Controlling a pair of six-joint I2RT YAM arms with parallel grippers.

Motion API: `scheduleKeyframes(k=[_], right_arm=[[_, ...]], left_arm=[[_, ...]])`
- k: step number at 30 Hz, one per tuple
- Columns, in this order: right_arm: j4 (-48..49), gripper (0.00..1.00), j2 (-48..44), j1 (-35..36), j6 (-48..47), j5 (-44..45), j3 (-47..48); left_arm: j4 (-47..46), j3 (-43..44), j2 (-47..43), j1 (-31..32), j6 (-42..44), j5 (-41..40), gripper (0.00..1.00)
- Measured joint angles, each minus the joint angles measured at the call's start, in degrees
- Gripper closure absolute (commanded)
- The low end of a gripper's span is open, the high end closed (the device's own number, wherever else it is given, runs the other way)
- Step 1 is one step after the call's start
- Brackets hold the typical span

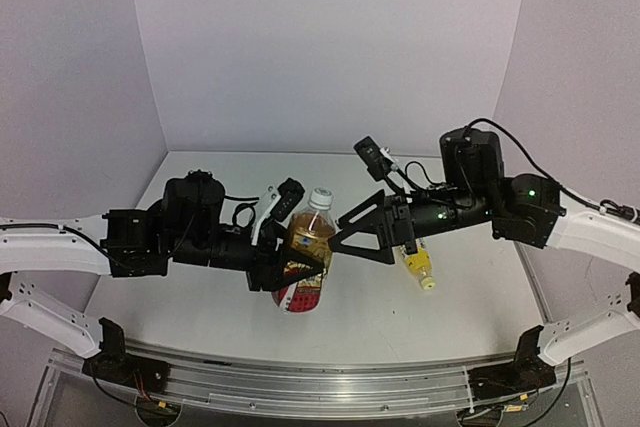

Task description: Unscrew the bottle caps

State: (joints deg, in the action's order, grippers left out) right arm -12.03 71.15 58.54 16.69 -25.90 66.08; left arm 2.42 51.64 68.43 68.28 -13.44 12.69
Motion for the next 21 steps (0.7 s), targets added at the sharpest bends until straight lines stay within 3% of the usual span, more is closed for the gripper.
scheduleKeyframes(k=[9,16,21], right_arm=[[-6.72,0.15,-5.57,0.16,14.7,24.81,-1.98],[-16.77,0.2,1.67,0.13,24.75,34.22,4.59],[-20.54,0.23,4.0,-0.25,28.98,35.69,7.76]], left_arm=[[12.64,10.63,9.05,-0.36,5.16,-18.09,0.89],[19.39,13.15,16.67,-0.36,8.34,-20.26,0.9],[21.67,13.17,17.23,-0.36,9.51,-19.53,0.89]])
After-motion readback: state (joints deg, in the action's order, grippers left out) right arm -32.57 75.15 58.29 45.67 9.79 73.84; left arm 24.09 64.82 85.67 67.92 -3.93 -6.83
